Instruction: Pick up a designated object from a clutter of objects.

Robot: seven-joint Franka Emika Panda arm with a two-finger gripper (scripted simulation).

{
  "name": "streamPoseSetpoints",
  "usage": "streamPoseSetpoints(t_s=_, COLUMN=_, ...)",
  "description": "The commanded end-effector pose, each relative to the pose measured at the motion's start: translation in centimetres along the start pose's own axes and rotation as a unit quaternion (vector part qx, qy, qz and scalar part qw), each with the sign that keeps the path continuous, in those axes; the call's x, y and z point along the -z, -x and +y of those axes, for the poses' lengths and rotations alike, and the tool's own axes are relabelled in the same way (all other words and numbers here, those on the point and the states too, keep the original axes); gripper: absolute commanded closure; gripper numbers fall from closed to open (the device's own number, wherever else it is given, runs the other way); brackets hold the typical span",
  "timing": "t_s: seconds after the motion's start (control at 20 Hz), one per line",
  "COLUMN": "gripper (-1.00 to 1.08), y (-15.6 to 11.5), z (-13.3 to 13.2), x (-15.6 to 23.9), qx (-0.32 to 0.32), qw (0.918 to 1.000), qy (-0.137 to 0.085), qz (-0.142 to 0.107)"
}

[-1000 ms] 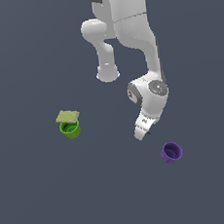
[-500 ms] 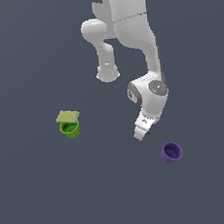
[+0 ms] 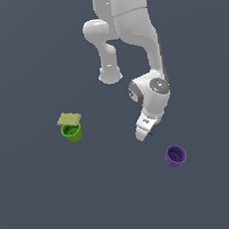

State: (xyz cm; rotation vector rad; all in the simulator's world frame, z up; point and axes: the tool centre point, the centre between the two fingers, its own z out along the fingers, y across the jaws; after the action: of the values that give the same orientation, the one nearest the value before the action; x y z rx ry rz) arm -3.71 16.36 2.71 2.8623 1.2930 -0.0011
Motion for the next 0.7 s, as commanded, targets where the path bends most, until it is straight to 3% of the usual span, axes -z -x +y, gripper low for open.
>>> streamPoseSetpoints(t_s=0.0, gripper=1.08, y=0.6, z=0.2, x=0.9, qx=0.000, qw=1.0000, qy=0.001, qz=0.000)
streamPoseSetpoints(t_s=0.65, gripper=1.08, y=5.8, z=1.4, x=9.2, qx=0.000, qw=1.0000, qy=0.001, qz=0.000)
